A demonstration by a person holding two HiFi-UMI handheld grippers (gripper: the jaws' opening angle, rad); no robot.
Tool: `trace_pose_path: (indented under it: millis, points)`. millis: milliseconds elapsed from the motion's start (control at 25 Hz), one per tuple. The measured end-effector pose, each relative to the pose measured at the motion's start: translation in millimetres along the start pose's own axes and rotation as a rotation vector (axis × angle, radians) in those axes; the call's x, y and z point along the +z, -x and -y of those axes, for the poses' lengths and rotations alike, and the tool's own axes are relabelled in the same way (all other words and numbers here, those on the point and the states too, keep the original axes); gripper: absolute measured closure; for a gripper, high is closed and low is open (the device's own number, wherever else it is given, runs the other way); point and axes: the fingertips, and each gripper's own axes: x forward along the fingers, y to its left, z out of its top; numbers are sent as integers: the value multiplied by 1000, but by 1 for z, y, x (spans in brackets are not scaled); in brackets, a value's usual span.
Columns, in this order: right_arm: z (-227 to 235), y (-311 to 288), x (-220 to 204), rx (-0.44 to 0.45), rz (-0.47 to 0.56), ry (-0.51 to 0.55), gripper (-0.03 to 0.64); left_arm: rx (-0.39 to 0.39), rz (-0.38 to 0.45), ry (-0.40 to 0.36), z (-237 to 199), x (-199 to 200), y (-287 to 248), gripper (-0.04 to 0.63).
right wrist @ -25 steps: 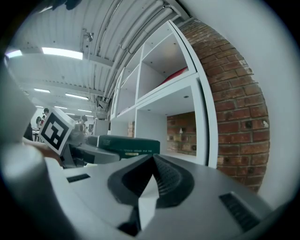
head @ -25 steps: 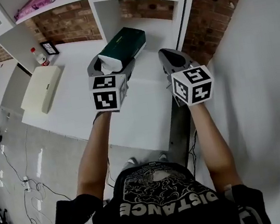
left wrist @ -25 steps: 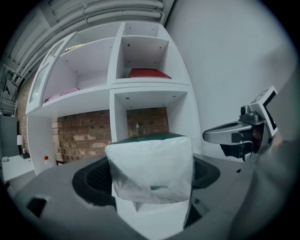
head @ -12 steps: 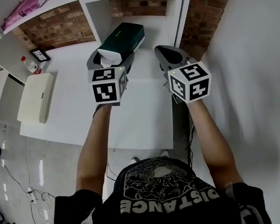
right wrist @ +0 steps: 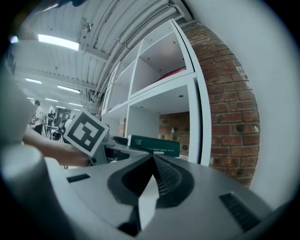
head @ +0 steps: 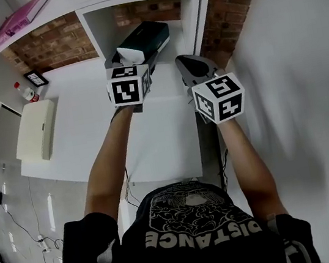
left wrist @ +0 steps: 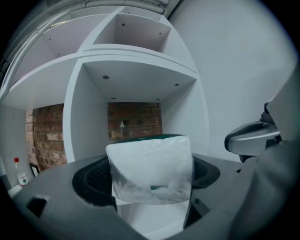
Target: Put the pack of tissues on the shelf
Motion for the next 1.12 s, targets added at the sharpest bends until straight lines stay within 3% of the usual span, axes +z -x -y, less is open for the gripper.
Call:
trace_pose_path:
  millis: [480, 800, 1120]
  points:
    - [10, -3, -10, -28, -14, -9, 614, -52, -9, -83, 3, 7, -44, 143]
    - [9, -11, -21, -25, -23, -38, 614, -45, -54, -61, -5, -18, -56, 129]
    - [8, -20, -25, -11, -31, -46, 614, -36, -41, -68, -6, -19, -56, 120]
